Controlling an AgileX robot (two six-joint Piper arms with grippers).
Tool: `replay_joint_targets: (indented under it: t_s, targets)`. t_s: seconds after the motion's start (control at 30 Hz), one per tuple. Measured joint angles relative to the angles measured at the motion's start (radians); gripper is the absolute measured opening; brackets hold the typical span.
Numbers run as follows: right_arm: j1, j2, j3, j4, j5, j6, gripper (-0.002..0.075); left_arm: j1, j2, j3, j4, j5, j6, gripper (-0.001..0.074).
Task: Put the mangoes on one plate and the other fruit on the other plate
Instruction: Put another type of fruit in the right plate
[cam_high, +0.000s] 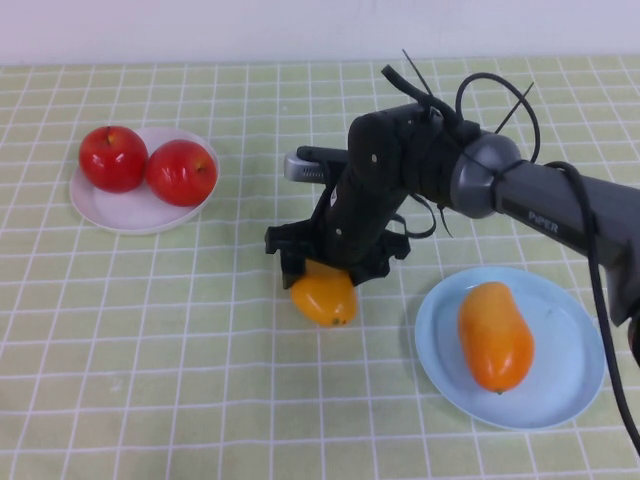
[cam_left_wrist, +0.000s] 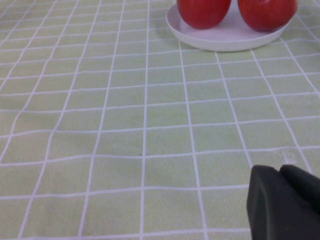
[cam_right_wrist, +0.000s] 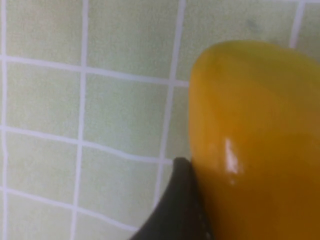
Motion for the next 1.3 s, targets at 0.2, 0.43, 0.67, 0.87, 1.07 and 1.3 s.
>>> replay_joint_targets:
  t_s: [0.2, 0.43, 0.67, 0.87, 1.07, 1.3]
  targets:
    - [0.007, -0.079, 0.0, -0.103, 0.079, -0.042, 0.0538, 0.0, 0.0, 0.0, 0.0, 0.0, 0.0, 0.0002]
    - [0.011, -0.35, 0.214, -0.254, 0.142, -0.037, 0.0538, 0.0, 0.0, 0.0, 0.0, 0.0, 0.0, 0.0002]
    - [-0.108, -0.641, 0.598, -0.261, 0.021, 0.069, 0.0538, 0.0, 0.0, 0.0, 0.0, 0.0, 0.0, 0.0002]
    - [-0.251, -0.675, 0.758, -0.225, 0.018, 0.078, 0.0538, 0.0, 0.0, 0.0, 0.0, 0.0, 0.0, 0.0002]
    - [-0.303, -0.655, 0.81, -0.222, -0.027, 0.078, 0.0538, 0.0, 0.0, 0.0, 0.0, 0.0, 0.0, 0.0002]
    - [-0.303, -0.593, 0.81, -0.216, -0.075, 0.077, 0.0552, 0.0, 0.0, 0.0, 0.0, 0.0, 0.0, 0.0002]
